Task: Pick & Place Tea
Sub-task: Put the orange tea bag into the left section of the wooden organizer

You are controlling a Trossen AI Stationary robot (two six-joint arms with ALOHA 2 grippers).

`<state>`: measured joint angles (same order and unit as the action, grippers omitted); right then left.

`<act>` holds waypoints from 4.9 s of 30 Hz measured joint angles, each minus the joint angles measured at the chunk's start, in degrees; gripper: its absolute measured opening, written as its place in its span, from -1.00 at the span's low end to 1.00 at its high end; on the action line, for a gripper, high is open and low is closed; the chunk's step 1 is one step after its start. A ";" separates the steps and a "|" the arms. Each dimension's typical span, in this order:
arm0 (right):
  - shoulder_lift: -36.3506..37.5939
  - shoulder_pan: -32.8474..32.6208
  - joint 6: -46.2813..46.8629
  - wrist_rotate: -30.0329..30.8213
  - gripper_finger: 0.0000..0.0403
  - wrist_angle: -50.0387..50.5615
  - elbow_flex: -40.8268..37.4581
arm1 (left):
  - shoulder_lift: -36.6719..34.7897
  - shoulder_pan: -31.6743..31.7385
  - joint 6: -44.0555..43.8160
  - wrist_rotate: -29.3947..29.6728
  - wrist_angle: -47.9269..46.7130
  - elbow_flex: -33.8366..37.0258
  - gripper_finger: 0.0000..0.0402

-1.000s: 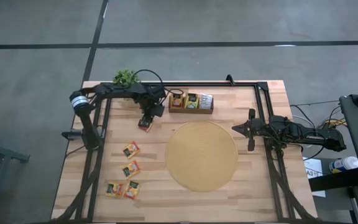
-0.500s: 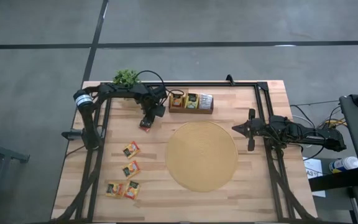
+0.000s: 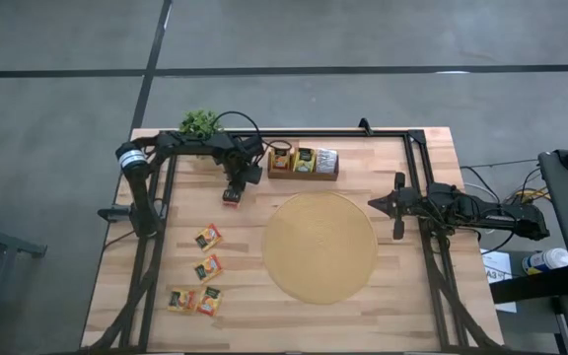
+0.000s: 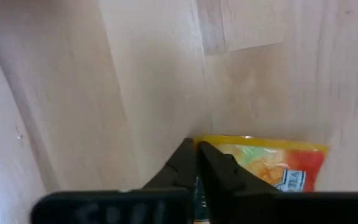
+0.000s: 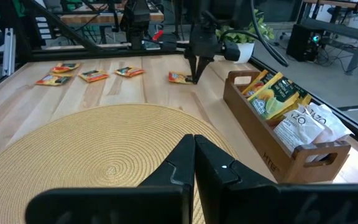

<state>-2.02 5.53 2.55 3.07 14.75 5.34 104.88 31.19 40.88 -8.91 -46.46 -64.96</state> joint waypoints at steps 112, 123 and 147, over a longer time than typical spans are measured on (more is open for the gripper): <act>-0.02 0.01 0.00 0.00 -0.96 0.01 0.00 | 5.18 0.16 -10.04 6.01 7.54 -6.02 -0.28; -0.02 0.01 0.00 -0.02 -0.96 0.01 0.00 | 0.02 -0.30 -16.20 21.14 6.35 -5.82 -0.86; 0.00 -0.01 0.00 -0.02 -0.96 0.01 0.00 | -7.72 -8.98 -18.26 26.82 23.00 -7.40 -0.89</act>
<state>-2.02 5.52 2.55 3.05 14.76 5.34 97.16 22.21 22.62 17.91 -23.46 -72.36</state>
